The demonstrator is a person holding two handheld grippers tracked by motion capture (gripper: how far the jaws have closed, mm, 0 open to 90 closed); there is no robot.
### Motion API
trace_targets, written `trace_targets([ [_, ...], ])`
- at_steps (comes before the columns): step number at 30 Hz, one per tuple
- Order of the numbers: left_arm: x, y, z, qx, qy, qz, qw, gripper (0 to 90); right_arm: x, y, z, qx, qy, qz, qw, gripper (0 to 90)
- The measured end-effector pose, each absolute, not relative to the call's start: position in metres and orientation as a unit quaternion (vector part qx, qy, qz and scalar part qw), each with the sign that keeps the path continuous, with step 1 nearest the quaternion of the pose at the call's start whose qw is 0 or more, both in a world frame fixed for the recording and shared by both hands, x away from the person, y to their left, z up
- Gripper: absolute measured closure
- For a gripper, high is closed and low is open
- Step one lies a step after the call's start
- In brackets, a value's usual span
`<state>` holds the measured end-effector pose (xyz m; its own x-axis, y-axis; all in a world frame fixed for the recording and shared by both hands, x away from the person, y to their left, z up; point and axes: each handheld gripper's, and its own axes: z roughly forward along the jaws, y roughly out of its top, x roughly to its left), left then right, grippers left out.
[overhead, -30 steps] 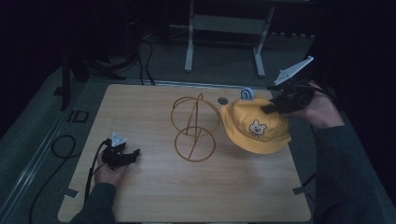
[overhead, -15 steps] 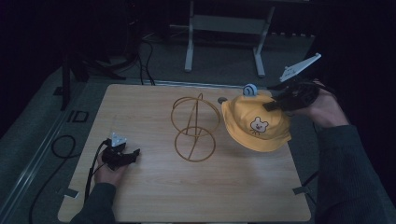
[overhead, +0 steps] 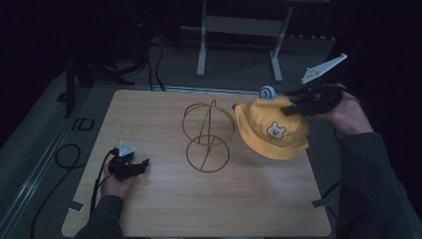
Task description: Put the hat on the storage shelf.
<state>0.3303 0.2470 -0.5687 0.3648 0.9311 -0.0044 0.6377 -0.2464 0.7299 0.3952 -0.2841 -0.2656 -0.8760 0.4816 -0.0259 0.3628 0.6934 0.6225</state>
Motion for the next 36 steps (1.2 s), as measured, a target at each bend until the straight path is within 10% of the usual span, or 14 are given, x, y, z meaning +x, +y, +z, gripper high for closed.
trace_targets([
  [36,0.330,0.247,-0.569,0.757,0.518,0.222,0.330,31.7,0.395,-0.278,-0.253,0.220,0.901,0.363,0.093,76.4],
])
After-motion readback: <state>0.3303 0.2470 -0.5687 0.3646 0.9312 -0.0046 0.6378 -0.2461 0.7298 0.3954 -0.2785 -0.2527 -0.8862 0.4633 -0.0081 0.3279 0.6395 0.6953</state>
